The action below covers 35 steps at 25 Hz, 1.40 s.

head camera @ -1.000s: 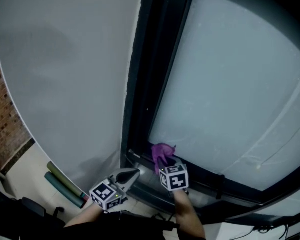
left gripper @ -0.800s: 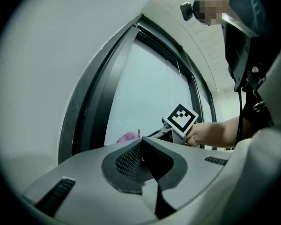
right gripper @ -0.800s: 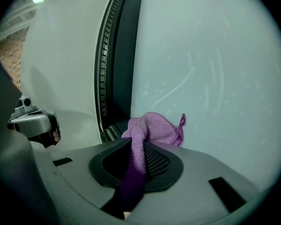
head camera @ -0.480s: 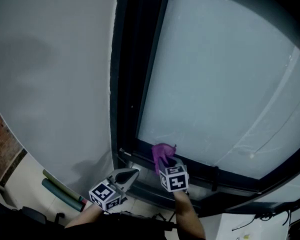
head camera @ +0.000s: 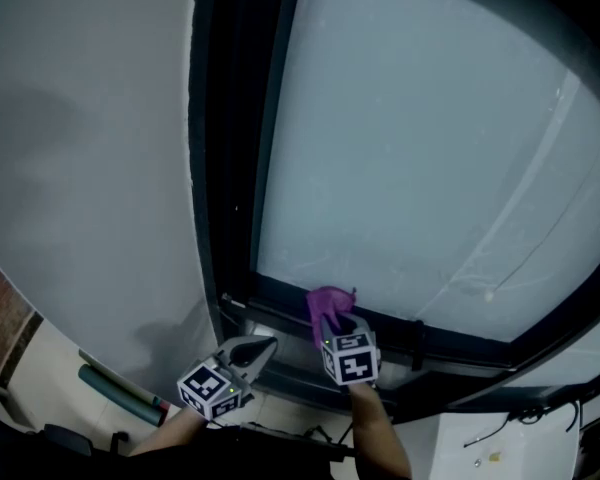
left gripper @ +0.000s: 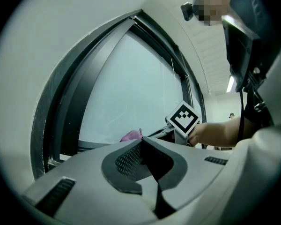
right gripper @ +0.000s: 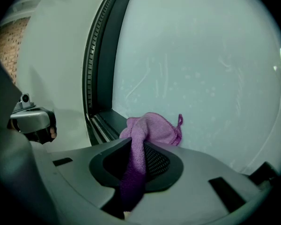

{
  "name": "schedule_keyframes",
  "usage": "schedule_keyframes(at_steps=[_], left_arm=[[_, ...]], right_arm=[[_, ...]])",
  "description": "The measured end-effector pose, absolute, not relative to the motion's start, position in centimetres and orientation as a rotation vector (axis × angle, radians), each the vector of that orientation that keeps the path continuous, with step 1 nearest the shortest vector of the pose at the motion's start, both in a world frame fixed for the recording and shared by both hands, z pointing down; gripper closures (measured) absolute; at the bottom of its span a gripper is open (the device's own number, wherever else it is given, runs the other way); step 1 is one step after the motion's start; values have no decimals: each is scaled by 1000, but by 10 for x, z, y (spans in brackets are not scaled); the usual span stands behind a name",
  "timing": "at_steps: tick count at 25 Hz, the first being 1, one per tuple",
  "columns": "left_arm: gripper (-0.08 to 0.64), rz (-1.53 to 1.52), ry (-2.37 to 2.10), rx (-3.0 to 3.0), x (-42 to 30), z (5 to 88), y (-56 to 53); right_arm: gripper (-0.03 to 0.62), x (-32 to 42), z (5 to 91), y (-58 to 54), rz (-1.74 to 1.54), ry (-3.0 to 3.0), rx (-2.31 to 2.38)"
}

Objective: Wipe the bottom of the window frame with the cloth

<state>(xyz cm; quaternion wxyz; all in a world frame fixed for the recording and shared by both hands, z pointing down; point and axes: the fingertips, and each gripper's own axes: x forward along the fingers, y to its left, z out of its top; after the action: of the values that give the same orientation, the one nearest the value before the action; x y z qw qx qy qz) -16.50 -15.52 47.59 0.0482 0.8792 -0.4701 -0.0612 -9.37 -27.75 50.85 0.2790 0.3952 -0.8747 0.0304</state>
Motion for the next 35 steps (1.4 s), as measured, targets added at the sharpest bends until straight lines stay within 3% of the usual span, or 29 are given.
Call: schedule_keyframes(at_steps=[35], left_arm=[[558, -142, -1222, 2790, -110, 487, -175]], right_arm=[[517, 7, 505, -281, 54, -2200, 1433]])
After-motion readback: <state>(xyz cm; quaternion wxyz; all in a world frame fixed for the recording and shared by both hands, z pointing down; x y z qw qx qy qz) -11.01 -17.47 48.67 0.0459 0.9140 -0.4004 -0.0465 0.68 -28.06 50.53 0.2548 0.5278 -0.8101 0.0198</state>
